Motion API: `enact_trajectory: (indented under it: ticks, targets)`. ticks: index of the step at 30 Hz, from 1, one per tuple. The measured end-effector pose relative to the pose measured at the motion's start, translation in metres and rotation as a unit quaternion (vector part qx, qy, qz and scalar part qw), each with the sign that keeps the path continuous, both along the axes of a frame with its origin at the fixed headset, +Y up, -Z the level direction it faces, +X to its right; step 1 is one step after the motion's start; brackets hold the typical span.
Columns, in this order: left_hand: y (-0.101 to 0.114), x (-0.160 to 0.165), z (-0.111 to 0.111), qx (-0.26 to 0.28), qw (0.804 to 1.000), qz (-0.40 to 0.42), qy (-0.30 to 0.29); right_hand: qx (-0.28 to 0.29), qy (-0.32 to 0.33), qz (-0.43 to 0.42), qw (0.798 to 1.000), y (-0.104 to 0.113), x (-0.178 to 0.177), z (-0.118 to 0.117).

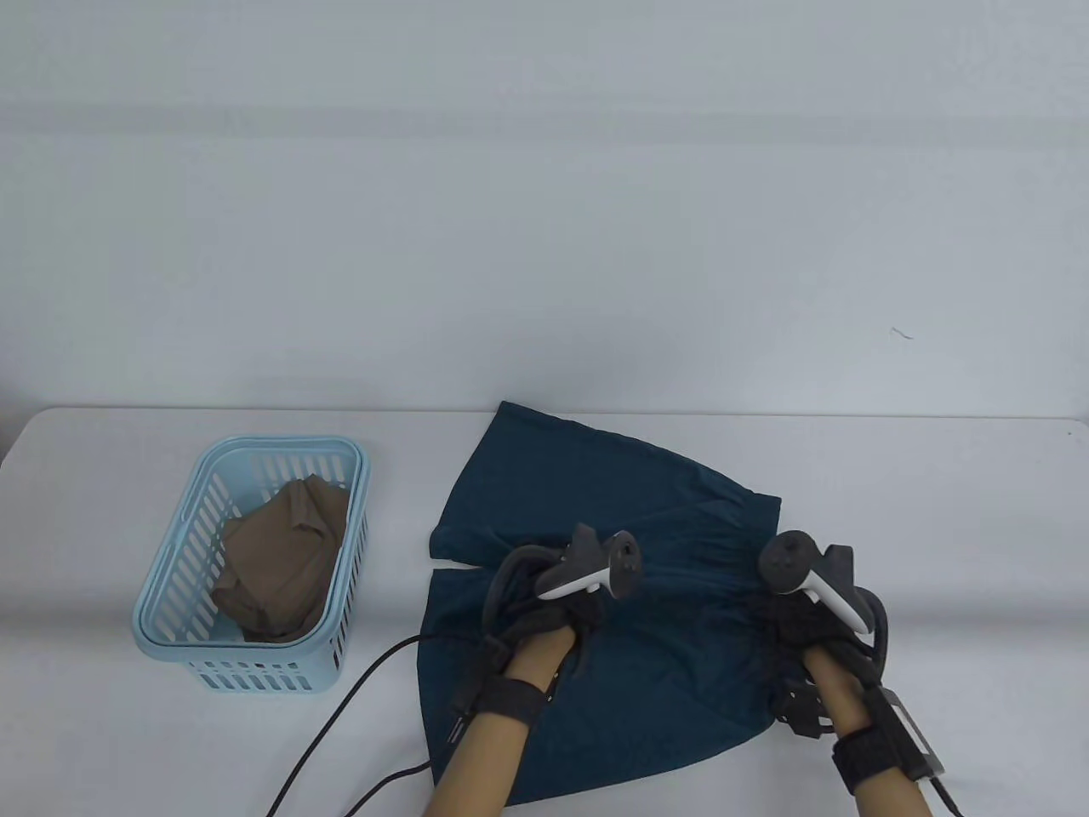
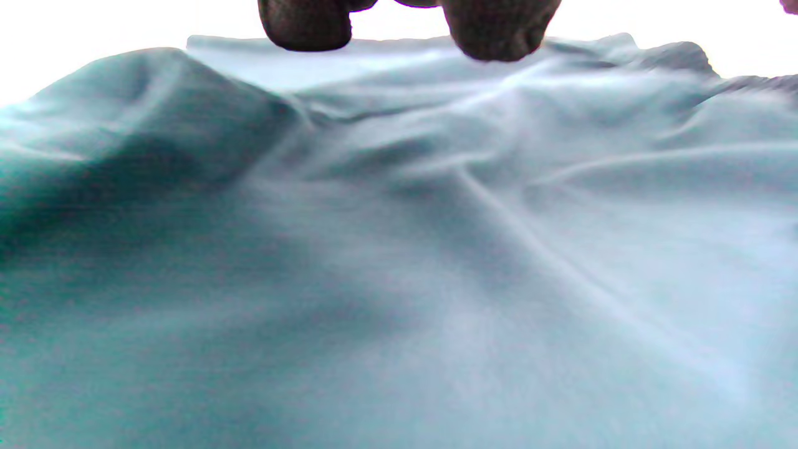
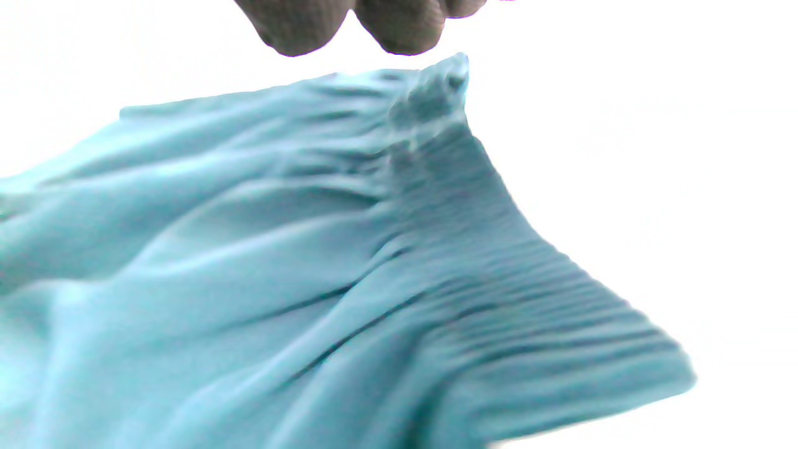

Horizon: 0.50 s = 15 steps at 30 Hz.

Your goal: Roll shorts into tight roll

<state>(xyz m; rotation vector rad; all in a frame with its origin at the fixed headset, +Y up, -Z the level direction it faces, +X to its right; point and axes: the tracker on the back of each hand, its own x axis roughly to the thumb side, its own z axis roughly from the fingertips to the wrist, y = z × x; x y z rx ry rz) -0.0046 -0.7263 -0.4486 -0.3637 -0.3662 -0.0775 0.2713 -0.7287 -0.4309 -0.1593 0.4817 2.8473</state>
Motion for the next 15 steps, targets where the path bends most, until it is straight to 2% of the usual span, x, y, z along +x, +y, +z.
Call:
enact_trajectory:
  ticks: [4,7,10,13,15]
  targets:
    - [0.012,-0.029,0.047,-0.004,0.999,-0.024,-0.041,-0.038,0.062,0.064,0.995,0.007,0.016,0.029]
    - [0.010,-0.049,0.090,-0.034,0.997,-0.035,-0.059,-0.069,0.100,0.130,0.984,0.002,0.016,0.058]
    - [0.006,-0.064,0.128,-0.038,0.994,-0.052,-0.083,-0.064,0.114,0.169,0.977,-0.010,0.010,0.079]
    - [0.000,-0.074,0.152,-0.046,0.992,-0.068,-0.092,-0.064,0.114,0.167,0.977,-0.021,0.001,0.089]
    - [-0.004,-0.079,0.160,-0.065,0.991,-0.072,-0.090,-0.058,0.108,0.170,0.978,-0.026,-0.003,0.092]
